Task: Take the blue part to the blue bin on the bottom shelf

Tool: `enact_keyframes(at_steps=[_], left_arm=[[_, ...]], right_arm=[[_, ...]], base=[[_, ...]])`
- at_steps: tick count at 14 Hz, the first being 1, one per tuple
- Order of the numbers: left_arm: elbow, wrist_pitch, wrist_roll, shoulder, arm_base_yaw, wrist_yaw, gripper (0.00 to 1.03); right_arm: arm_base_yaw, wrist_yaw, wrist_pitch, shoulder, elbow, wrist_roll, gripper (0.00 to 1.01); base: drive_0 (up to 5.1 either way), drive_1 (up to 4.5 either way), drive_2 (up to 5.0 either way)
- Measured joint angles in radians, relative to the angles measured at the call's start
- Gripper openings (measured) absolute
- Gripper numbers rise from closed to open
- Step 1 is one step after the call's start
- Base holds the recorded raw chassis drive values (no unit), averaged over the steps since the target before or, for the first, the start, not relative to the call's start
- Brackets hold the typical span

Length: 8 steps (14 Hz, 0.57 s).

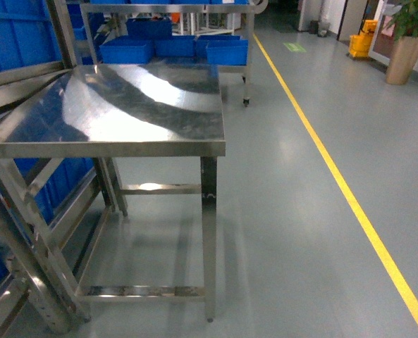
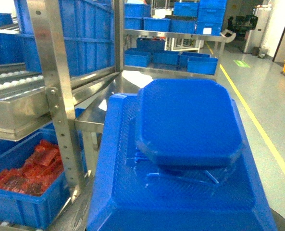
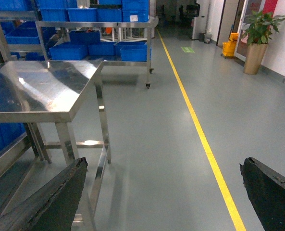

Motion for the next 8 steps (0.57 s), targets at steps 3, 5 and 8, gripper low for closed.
enact_keyframes(at_steps=[3,5,8], left_arm=[[0.0,-0.001,0.0,0.004,0.0,0.001,0.43],[0.0,0.001,0.0,0.0,0.002,0.002,0.43],[0.0,0.0,0.0,0.0,0.001,0.004,0.43]], right_arm=[[0.0,0.0,0.0,0.0,0.0,0.0,0.98],[0.0,0.001,0.003,0.0,0.0,0.0,0.98],[0.0,0.0,-0.001,0.0,0.0,0.0,0.98]], base=[[0.0,3.97,-4.0],[-4.5,4.08,0.6],[-4.4,4.14,0.6]])
